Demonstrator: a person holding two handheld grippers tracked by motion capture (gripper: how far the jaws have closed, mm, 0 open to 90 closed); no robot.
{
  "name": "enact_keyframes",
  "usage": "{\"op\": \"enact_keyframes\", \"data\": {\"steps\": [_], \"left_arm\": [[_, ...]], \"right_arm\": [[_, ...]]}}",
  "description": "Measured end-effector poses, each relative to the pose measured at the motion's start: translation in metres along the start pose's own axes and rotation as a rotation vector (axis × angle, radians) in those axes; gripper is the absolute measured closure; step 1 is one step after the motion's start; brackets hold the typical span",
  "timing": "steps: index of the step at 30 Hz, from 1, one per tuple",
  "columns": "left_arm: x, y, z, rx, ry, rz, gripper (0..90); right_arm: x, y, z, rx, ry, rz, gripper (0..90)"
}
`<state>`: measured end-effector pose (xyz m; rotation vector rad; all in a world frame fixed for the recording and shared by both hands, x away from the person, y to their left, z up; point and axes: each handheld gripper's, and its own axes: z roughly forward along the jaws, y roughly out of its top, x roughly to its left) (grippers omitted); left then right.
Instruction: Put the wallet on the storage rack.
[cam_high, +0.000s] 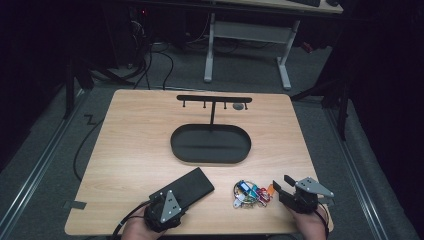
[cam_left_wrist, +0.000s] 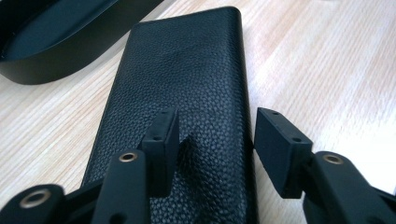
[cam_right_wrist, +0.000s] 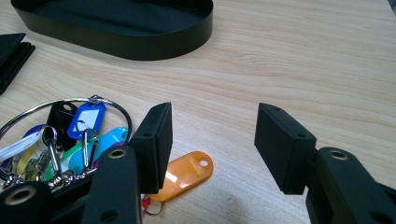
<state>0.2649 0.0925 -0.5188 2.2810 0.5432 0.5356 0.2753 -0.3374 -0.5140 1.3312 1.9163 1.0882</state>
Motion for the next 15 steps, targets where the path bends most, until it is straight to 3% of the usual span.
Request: {"op": "enact_keyframes", "data": {"steps": [9,13,15], "left_arm": [[-0.005,-0.008,-0.001,0.003,0.055,0.063,47.2],[-0.012,-0.01,0.001,0.019,0.105,0.125,44.5],[-0.012,-0.01,0.0,0.022,0.111,0.125,43.9]], "right_arm": [[0.008,0.007,0.015,0.001,0.012,-0.01,47.5],[0.009,0.009,0.017,0.002,0.019,-0.017,47.5],[0.009,0.009,0.016,-0.002,0.019,-0.016,47.5]]}}
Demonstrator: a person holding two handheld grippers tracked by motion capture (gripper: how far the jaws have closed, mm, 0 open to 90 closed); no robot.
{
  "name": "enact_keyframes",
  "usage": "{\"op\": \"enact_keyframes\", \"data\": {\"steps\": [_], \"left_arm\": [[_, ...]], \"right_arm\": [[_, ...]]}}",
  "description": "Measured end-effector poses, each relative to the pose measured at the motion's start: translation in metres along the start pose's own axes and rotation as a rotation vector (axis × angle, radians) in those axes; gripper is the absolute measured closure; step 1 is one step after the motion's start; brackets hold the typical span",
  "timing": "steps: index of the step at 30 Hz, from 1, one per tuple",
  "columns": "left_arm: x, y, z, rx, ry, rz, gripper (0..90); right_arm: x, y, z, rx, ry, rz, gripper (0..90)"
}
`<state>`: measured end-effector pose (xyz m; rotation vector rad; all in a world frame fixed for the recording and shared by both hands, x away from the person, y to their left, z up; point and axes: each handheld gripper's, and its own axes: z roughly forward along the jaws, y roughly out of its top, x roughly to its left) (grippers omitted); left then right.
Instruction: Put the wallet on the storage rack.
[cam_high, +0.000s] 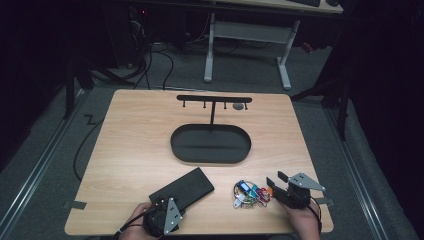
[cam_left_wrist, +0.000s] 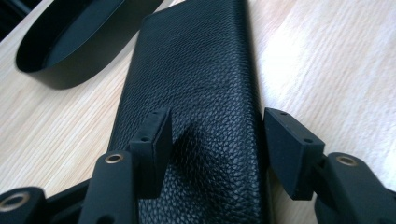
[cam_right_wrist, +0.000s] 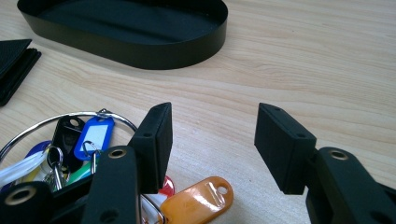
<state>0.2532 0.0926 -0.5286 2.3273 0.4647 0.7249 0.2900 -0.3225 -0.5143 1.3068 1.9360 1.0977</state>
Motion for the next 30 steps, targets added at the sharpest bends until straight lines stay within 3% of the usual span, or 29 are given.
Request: {"op": "enact_keyframes", "data": {"steps": [1,5,17,30], "left_arm": [[0.002,-0.002,-0.001,0.01,0.015,-0.016,43.7],[0.005,-0.005,-0.002,0.005,0.002,-0.047,44.2],[0.011,-0.006,-0.006,-0.029,-0.046,-0.066,66.6],[0.014,-0.004,-0.012,-0.067,-0.028,-0.083,78.4]], "right_arm": [[-0.001,0.0,-0.001,-0.002,0.001,0.005,47.5],[-0.001,0.001,-0.001,-0.008,0.002,0.011,47.4],[-0.004,0.001,-0.001,-0.006,0.017,0.021,46.7],[-0.006,0.0,-0.003,-0.008,0.019,0.029,46.7]]}}
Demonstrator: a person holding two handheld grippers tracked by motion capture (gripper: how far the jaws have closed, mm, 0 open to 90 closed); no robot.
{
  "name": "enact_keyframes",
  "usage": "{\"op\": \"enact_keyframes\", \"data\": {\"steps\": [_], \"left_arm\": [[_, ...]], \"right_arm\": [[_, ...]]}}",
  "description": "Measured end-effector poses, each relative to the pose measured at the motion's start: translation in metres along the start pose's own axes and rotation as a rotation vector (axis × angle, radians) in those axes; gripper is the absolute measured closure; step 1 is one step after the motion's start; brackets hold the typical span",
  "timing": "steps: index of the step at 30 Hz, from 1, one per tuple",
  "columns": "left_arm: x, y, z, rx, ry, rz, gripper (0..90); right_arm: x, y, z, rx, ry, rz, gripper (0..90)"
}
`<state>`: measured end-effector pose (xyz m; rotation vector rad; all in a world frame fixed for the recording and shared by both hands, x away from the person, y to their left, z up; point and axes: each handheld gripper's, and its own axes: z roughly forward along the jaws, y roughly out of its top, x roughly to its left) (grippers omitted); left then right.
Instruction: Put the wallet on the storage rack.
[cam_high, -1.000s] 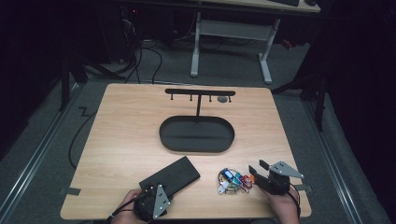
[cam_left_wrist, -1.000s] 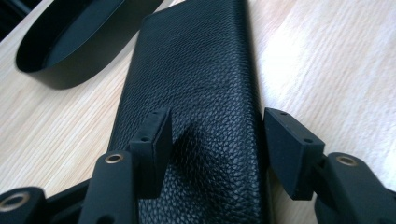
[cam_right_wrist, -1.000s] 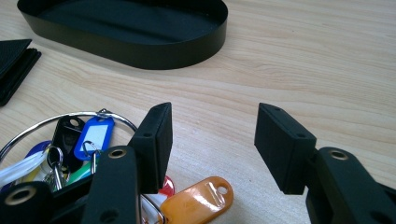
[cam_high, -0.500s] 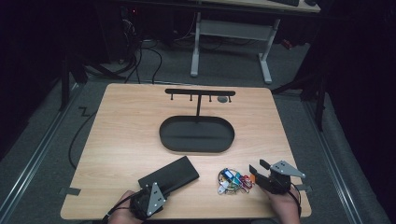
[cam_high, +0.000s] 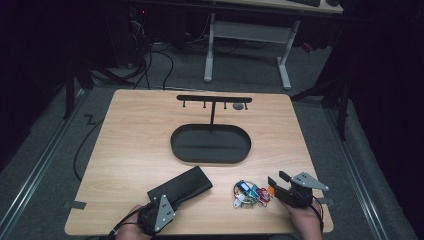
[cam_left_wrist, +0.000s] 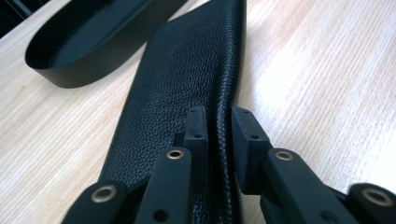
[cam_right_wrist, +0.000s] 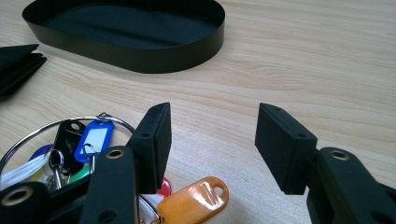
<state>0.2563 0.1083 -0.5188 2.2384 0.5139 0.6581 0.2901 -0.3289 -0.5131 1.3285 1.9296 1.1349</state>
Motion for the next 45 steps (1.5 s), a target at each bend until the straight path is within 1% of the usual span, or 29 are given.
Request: {"op": "enact_keyframes", "data": {"steps": [1,5,6,7,8,14,15,16,17,18,21,25,27,32,35,39,45], "left_arm": [[0.001,0.0,-0.002,-0.006,-0.001,-0.004,79.8],[0.006,0.0,-0.009,-0.04,0.006,-0.031,80.8],[0.006,0.0,-0.009,-0.04,0.006,-0.031,81.0],[0.009,0.0,-0.013,-0.051,0.005,-0.044,81.1],[0.009,0.0,-0.013,-0.051,0.005,-0.044,81.4],[0.017,-0.002,-0.023,-0.093,-0.001,-0.092,82.0],[0.017,-0.002,-0.023,-0.093,-0.001,-0.092,82.1],[0.02,-0.002,-0.026,-0.108,-0.006,-0.116,82.2],[0.02,-0.002,-0.026,-0.108,-0.006,-0.116,82.2],[0.021,-0.003,-0.028,-0.118,-0.01,-0.132,82.2],[0.025,-0.004,-0.032,-0.135,-0.021,-0.16,82.4],[0.028,-0.004,-0.037,-0.153,-0.025,-0.179,82.8],[0.029,-0.004,-0.038,-0.162,-0.035,-0.192,83.0],[0.036,-0.005,-0.044,-0.2,-0.065,-0.266,83.1],[0.036,-0.006,-0.044,-0.2,-0.07,-0.271,83.1],[0.04,-0.007,-0.044,-0.205,-0.074,-0.291,83.0],[0.049,-0.012,-0.047,-0.222,-0.07,-0.345,83.0]], "right_arm": [[0.0,0.0,0.0,-0.002,-0.001,-0.001,46.7],[-0.001,0.0,0.0,-0.004,-0.002,0.0,46.7],[-0.001,0.0,0.0,-0.004,-0.002,0.0,46.7],[-0.001,0.0,0.0,-0.004,-0.002,0.0,46.7],[-0.001,0.0,0.0,-0.004,-0.002,0.002,46.7],[-0.001,0.0,0.0,-0.005,-0.001,0.0,46.7],[-0.001,0.0,0.0,-0.005,-0.001,0.0,46.7],[-0.001,0.0,0.0,-0.006,-0.001,0.0,46.7],[-0.001,0.0,0.0,-0.006,-0.001,0.0,46.7],[-0.001,0.0,0.0,-0.006,-0.001,0.0,46.7],[-0.001,0.0,0.0,-0.006,0.0,0.0,46.7],[-0.001,0.0,0.0,-0.006,-0.001,0.001,46.7],[-0.001,0.0,0.0,-0.005,-0.002,0.002,46.7],[-0.001,0.0,0.0,-0.005,-0.001,-0.002,46.7],[-0.001,0.0,0.001,-0.004,0.0,-0.003,46.7],[-0.001,0.001,0.001,-0.004,0.002,-0.005,46.7],[-0.002,0.0,0.001,-0.004,0.002,-0.002,46.7]]}}
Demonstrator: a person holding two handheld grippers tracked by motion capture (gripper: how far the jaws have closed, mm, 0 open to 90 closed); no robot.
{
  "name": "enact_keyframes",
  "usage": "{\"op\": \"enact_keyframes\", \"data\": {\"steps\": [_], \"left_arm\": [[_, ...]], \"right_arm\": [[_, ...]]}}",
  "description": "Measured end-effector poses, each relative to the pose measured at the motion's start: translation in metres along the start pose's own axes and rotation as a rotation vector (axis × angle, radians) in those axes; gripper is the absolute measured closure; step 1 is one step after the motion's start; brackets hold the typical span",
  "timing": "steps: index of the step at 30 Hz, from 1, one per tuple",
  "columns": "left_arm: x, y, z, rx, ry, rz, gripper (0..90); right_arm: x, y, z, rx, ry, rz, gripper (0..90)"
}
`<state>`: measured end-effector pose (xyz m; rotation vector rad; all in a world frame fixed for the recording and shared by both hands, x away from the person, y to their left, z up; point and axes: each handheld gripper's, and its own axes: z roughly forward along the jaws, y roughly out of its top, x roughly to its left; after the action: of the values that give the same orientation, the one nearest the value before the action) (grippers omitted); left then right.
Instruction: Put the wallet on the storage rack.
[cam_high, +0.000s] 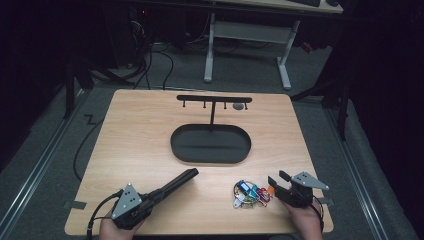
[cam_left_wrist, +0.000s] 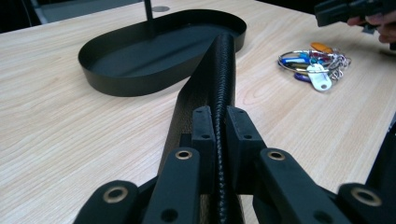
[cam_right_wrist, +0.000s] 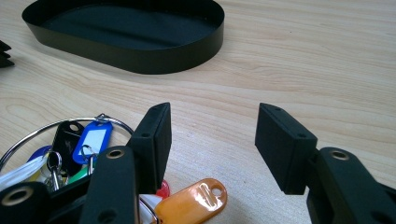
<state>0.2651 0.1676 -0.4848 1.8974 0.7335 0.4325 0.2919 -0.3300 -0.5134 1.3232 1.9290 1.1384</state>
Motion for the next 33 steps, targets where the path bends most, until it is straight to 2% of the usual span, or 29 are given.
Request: {"op": "enact_keyframes", "data": {"steps": [4,18,26,29,33], "left_arm": [[0.009,-0.003,-0.001,-0.021,0.011,-0.046,82.6],[0.036,-0.01,-0.004,-0.091,0.053,-0.131,79.2],[0.04,-0.012,-0.004,-0.107,0.079,-0.142,74.3],[0.041,-0.013,-0.005,-0.092,0.083,-0.143,70.0],[0.04,-0.016,-0.002,-0.045,0.095,-0.118,64.6]], "right_arm": [[0.001,0.0,0.0,0.003,0.002,-0.001,46.7],[0.001,-0.001,0.001,0.008,0.003,0.002,46.7],[0.002,-0.001,0.0,0.008,0.002,0.005,46.7],[0.002,-0.001,0.001,0.01,0.003,0.003,46.7],[0.002,-0.001,0.002,0.014,0.005,0.004,46.7]]}}
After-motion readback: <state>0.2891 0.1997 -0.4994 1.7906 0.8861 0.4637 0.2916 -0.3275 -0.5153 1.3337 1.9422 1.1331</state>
